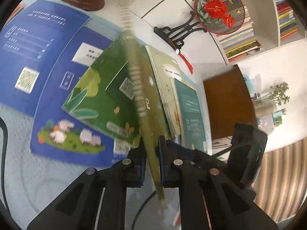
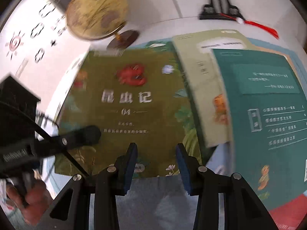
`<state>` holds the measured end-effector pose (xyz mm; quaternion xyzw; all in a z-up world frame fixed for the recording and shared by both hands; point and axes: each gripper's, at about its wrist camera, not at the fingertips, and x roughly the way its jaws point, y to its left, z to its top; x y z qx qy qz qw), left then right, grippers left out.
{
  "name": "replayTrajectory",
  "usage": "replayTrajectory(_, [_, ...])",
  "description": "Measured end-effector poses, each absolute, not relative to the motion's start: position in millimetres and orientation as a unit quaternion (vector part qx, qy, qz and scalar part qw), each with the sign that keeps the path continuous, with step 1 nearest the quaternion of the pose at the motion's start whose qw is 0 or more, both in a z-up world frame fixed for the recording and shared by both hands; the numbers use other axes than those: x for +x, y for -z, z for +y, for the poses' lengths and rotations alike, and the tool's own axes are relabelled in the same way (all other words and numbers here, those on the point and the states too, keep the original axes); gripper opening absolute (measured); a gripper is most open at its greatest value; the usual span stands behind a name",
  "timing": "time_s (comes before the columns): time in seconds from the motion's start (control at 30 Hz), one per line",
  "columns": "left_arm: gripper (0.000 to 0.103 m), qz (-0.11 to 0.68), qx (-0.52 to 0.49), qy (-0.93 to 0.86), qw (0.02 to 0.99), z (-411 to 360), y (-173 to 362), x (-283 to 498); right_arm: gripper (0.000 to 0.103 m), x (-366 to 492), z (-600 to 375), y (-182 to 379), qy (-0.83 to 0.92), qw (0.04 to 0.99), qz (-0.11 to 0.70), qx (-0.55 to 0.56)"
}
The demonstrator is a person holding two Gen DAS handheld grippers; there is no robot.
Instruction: Organize books
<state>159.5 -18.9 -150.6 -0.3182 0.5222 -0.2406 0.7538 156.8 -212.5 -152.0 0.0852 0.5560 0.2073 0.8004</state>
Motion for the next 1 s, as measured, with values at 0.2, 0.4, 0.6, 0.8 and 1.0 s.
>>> replayTrajectory(0.2, [0.008,0.538,-0.323,0.233,0.743,4,154,112,0.040,108,-179,150,-0.245,0.774,0.579,0.075])
replayTrajectory(0.4, [0.008,0.572,-0.310,0.202,0.732,25,181,55,0.040,49,-169,163,-0.278,0.720,0.630,0.092])
replayTrajectory(0.6, [0.008,0.579,-0.323,0.206,0.719,22,200,53,0.042,46,-228,176,-0.174,0.746,0.629,0.131])
replayTrajectory(0.8, [0.008,0.584,-0.315,0.229,0.713,1,200,56,0.042,33,-221,181,-0.183,0.763,0.606,0.131])
replayTrajectory(1.0, [0.008,0.570,-0.347,0.258,0.699,-10,195,62,0.041,31,-235,178,-0.205,0.741,0.604,0.211])
